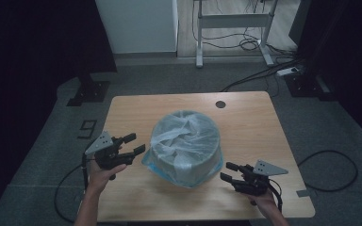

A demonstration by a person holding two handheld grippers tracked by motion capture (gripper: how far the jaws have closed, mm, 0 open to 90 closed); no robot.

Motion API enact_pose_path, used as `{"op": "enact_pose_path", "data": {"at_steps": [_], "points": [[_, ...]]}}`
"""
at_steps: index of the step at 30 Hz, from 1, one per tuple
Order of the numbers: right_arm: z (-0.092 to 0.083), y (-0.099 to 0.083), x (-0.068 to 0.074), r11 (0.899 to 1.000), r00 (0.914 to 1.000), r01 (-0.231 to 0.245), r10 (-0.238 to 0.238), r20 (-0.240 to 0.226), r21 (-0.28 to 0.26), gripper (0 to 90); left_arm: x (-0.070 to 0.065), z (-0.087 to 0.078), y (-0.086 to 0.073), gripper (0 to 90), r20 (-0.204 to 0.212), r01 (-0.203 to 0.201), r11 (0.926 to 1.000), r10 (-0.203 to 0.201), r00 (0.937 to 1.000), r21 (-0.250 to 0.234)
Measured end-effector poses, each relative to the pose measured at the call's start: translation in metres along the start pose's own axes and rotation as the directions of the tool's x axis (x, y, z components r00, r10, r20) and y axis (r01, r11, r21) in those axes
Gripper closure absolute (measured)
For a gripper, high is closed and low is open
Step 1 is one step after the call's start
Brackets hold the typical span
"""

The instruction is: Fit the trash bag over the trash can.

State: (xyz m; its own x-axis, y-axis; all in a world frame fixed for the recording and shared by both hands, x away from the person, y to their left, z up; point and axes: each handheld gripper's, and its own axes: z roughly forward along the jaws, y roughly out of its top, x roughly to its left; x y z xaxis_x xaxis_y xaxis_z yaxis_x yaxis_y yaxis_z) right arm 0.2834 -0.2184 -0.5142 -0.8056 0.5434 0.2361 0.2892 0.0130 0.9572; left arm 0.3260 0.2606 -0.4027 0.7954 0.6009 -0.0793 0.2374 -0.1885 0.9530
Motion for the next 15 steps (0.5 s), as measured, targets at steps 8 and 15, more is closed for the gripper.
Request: {"op": "enact_pose_path", "data": {"at_steps": [8, 15], "points": [[-0.011, 0.000, -0.015, 0.999, 0.9986, -0.039, 0.040, 0.034, -0.024, 42.8, 0.001, 0.011, 0.036, 34.6, 0.089, -0.044, 0.9990, 0.043, 0.9951, 0.003], [-0.021, -0.001, -0.024, 0.997, 0.9962, -0.057, 0.060, 0.063, -0.042, 42.3, 0.005, 0.033, 0.054, 34.0, 0.182, -0.051, 0.9984, 0.046, 0.9822, 0.025]]}}
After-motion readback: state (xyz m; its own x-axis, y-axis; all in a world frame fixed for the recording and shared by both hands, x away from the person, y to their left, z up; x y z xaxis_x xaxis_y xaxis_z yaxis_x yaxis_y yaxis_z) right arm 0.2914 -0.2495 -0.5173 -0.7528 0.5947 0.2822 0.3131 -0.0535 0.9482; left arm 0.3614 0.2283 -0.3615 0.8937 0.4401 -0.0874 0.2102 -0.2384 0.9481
